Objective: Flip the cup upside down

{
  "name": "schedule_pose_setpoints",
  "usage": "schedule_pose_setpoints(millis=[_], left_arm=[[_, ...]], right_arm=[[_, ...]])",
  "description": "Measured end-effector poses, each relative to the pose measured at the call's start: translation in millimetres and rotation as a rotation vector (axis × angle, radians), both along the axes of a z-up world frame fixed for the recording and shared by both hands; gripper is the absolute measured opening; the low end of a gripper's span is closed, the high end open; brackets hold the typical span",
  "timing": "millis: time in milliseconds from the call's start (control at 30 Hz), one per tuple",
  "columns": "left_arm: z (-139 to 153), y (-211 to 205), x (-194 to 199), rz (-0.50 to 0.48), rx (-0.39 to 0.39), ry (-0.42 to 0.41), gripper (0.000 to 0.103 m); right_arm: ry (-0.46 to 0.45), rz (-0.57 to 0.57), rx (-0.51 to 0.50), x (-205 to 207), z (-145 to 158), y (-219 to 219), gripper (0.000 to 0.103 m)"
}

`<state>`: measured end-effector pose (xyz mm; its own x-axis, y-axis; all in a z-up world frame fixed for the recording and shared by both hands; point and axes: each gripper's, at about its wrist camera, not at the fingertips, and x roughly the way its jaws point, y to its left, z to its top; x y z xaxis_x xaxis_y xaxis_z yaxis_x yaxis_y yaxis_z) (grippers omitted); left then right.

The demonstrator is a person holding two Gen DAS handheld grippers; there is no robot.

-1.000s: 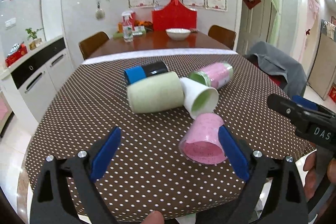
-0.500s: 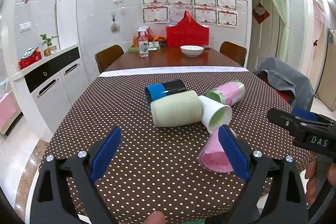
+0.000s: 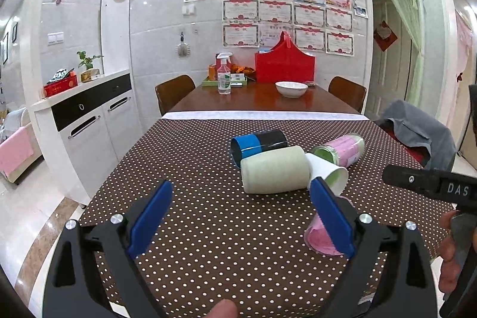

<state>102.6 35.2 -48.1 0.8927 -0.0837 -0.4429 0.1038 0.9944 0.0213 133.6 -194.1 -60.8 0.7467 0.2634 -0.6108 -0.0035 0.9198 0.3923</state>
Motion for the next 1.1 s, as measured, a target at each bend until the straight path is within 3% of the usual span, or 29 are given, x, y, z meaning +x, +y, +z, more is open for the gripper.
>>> schedule_pose_setpoints(millis=[667,1100], left_arm=[[-23,34,7,0.023,-0.047,0.034,0.092],[-32,41,7,0.015,-0.066,0.05,0.092]], right_arm=[[0.339,0.042,0.171,52,-50,25,0.097],[0.527,-0.008,0.26,81,-76,22,0.084]])
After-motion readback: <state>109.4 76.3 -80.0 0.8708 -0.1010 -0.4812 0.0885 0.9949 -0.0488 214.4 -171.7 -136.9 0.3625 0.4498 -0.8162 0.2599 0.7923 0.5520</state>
